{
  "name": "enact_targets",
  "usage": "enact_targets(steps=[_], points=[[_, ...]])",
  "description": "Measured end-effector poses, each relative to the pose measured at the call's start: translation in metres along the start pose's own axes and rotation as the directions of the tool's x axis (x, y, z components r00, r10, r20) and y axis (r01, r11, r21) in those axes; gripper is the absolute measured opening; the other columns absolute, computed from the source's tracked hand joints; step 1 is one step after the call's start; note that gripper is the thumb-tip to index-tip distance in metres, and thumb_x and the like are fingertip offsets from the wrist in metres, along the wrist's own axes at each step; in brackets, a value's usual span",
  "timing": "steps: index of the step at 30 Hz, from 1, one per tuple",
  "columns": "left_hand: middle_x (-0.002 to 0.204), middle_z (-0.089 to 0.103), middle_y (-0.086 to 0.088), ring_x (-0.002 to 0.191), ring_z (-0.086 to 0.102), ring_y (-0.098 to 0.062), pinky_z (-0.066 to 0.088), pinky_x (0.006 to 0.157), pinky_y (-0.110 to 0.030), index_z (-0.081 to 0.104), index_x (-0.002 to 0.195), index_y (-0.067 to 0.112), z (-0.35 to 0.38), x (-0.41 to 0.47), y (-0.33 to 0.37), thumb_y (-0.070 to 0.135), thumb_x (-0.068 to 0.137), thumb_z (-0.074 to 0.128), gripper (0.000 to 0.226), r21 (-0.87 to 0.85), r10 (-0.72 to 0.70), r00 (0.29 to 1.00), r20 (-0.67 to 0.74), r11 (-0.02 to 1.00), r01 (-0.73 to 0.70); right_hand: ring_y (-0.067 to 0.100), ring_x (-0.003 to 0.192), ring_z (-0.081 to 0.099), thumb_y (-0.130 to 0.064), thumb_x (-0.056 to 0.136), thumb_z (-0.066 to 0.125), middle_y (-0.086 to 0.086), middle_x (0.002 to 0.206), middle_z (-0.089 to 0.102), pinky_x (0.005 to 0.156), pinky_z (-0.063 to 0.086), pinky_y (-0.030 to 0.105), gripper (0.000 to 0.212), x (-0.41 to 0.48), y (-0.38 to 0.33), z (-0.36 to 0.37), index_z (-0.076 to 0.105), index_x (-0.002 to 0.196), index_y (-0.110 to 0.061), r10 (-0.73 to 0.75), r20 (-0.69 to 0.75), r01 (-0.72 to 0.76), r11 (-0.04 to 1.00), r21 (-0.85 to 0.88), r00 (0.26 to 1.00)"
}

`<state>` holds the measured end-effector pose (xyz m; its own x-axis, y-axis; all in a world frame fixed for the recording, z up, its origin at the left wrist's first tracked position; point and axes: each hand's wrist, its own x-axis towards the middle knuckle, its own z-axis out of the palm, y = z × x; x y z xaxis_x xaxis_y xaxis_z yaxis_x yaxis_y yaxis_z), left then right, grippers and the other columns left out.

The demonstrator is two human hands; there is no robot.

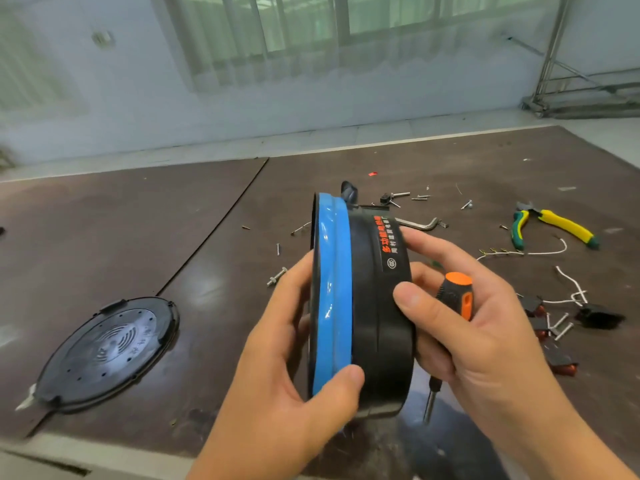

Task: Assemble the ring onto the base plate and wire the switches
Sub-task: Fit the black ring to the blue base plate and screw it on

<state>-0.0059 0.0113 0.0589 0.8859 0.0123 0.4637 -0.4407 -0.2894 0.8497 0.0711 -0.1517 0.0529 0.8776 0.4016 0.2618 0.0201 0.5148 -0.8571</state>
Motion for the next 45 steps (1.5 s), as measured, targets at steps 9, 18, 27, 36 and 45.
enact_targets(steps=[9, 18, 27, 36, 45], points=[[0.118, 0.068, -0.007, 0.105, 0.069, -0.025, 0.059, 0.081, -0.03, 0.052, 0.137, 0.021, 0.005, 0.002, 0.014, 0.018, 0.092, 0.068, 0.048, -0.102, -0.035, 0.99, -0.138, 0.995, 0.021, 0.006, 0.039, 0.043, -0.021, 0.08, 0.072, 0.01, 0.099, 0.071, 0.038, 0.036, 0.014, 0.05, -0.009, 0.004, 0.012, 0.064, 0.127, -0.034, -0.061, 0.125, 0.072, 0.993, -0.088, 0.99], [0.145, 0.045, 0.006, 0.134, 0.047, -0.019, 0.047, 0.104, -0.038, 0.048, 0.142, 0.027, -0.002, 0.003, 0.005, 0.016, 0.091, 0.062, 0.054, 0.35, 0.095, 0.994, -0.049, 0.934, -0.072, 0.005, 0.032, 0.028, -0.012, 0.08, 0.074, -0.001, 0.069, 0.061, 0.041, 0.027, 0.011, 0.044, 0.001, 0.002, -0.017, 0.068, 0.121, -0.024, 0.177, 0.131, -0.161, 0.979, -0.125, 0.975], [0.148, 0.026, 0.034, 0.127, 0.044, 0.005, 0.045, 0.106, -0.025, 0.032, 0.148, 0.039, -0.001, -0.002, -0.028, 0.03, 0.092, 0.059, 0.063, 0.71, -0.128, 0.978, 0.165, 0.703, -0.028, 0.002, 0.038, 0.028, -0.017, 0.068, 0.074, 0.005, 0.084, 0.063, 0.03, 0.02, 0.013, 0.04, 0.011, 0.023, -0.056, 0.074, 0.105, 0.0, 0.678, 0.002, -0.678, 0.734, 0.024, 0.735], [0.144, 0.034, 0.02, 0.119, 0.052, -0.015, 0.05, 0.087, -0.033, 0.035, 0.144, 0.043, 0.018, -0.006, -0.056, 0.022, 0.089, 0.056, 0.063, 0.863, -0.273, 0.932, 0.239, 0.5, -0.075, 0.005, 0.038, 0.028, -0.018, 0.086, 0.068, 0.007, 0.067, 0.045, 0.03, 0.024, 0.015, 0.018, 0.006, 0.05, -0.086, 0.057, 0.094, -0.006, 0.828, 0.111, -0.824, 0.559, -0.093, 0.55], [0.123, 0.048, 0.019, 0.107, 0.054, -0.01, 0.049, 0.085, -0.03, 0.052, 0.123, 0.04, 0.023, -0.004, -0.063, 0.046, 0.091, 0.055, 0.033, 0.877, -0.241, 0.943, 0.229, 0.472, -0.092, 0.009, 0.035, 0.031, -0.02, 0.085, 0.068, 0.009, 0.063, 0.053, 0.034, 0.023, 0.014, 0.038, 0.017, 0.019, -0.11, 0.064, 0.119, -0.003, 0.636, -0.158, -0.649, 0.695, -0.308, 0.755]])
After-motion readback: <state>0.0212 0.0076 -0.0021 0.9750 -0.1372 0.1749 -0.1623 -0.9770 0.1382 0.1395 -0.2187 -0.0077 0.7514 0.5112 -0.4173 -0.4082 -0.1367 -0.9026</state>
